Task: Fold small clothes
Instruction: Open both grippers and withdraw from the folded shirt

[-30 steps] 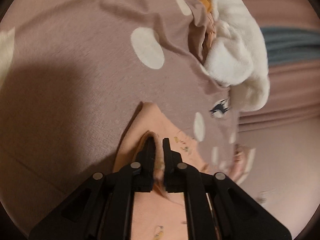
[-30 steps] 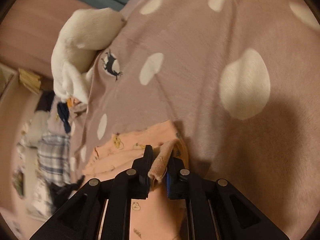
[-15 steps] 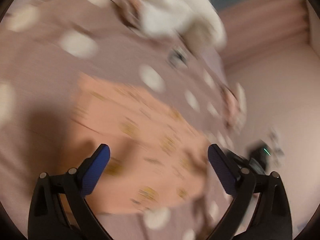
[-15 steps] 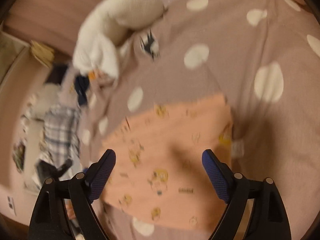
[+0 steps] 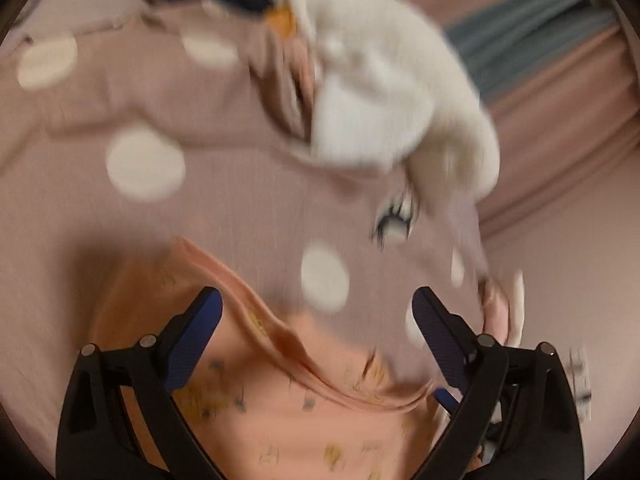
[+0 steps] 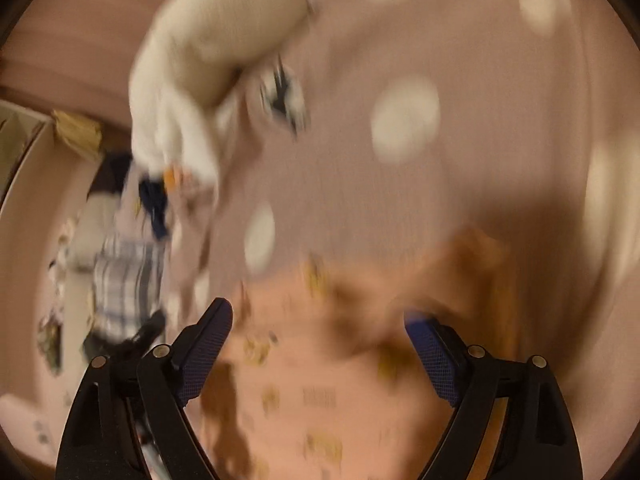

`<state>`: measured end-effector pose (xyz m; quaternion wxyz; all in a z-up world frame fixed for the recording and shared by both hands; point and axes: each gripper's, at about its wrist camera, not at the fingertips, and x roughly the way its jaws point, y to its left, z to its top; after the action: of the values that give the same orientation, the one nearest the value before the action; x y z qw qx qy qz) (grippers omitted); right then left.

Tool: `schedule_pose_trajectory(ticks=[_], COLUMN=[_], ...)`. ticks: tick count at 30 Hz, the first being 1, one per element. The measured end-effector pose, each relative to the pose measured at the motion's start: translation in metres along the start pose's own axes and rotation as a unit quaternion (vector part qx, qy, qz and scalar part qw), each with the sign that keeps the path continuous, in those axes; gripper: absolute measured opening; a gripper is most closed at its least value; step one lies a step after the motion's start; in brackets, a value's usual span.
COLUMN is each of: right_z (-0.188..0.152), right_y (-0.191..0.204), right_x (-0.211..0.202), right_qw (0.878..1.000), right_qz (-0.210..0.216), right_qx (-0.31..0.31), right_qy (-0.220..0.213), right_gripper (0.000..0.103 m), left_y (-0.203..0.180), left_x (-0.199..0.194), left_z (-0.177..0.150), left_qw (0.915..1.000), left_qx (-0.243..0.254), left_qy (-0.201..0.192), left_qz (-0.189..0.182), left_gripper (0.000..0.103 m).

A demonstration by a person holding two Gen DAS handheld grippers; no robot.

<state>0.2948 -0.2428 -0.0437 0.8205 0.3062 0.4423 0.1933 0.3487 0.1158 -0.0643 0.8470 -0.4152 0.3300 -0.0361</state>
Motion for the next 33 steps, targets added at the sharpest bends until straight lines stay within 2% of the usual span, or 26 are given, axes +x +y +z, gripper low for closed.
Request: schedule_pose_trajectory(ticks=[2,3,5,8,11,15,17,18,21,24,25,29,31,33], right_z=[0.011,0.012,0.004,-0.022,-0.065,-0.115,-0.137,-0.148,-0.171,-0.18,-0.18,-0.168,-0.157,-0.149], right_y=[0.005,0.005,0.0,-0.013,-0.027,-0.034,-0.033,-0.031,-0.027,-0.031,-0.036,-0.052,-0.065,-0.069], right_x=[-0.017,-0.025,-0.039,-0.054,-0.07,-0.088,-0.094,-0.097,-0.091,-0.06,-0.052,-0.048,-0.042,-0.039], right_qw=[0.999,0.999,0.999,1.0,0.999,0.998,0.997,0.997,0.996,0.992,0.99,0.986,0.981,0.978], right_qz=[-0.017,-0.017,0.004,-0.013,-0.029,-0.026,-0.039,-0.046,-0.044,0.016,0.026,0.075,0.101,0.116], right_qx=[-0.005,-0.006,-0.014,-0.003,0.013,0.025,0.027,0.029,0.041,0.079,0.094,0.138,0.155,0.165], right_qy=[-0.046,-0.05,-0.034,-0.019,0.015,0.046,0.057,0.059,0.068,0.098,0.102,0.064,0.056,0.056], right_gripper=[0.088,0.088,0.088,0.088,0.088,0.089,0.089,0.089,0.091,0.091,0.091,0.091,0.091,0.091], left_y=[-0.001,-0.003,-0.001,0.017,0.041,0.067,0.075,0.079,0.08,0.082,0.083,0.08,0.079,0.077], left_x=[-0.006,-0.009,-0.02,-0.041,-0.07,-0.102,-0.112,-0.114,-0.111,-0.106,-0.102,-0.079,-0.066,-0.062], left_z=[0.008,0.009,0.006,-0.019,-0.055,-0.097,-0.114,-0.124,-0.132,-0.127,-0.123,-0.115,-0.112,-0.106], left_qw=[0.9995,0.9984,0.9958,0.9926,0.9832,0.9774,0.9738,0.9734,0.9759,0.9823,0.9824,0.976,0.9759,0.9798], left_qx=[0.002,0.012,0.029,0.03,0.045,0.026,0.012,0.006,0.012,-0.009,-0.026,-0.044,-0.048,-0.064], left_qy=[0.028,0.052,0.086,0.112,0.166,0.205,0.226,0.229,0.218,0.187,0.183,0.196,0.198,0.175], left_qz=[-0.018,-0.016,0.015,0.036,0.062,0.041,0.023,0.011,0.007,-0.008,-0.025,-0.083,-0.078,-0.072], left_gripper=[0.097,0.097,0.097,0.102,0.101,0.102,0.102,0.102,0.102,0.102,0.102,0.102,0.102,0.102])
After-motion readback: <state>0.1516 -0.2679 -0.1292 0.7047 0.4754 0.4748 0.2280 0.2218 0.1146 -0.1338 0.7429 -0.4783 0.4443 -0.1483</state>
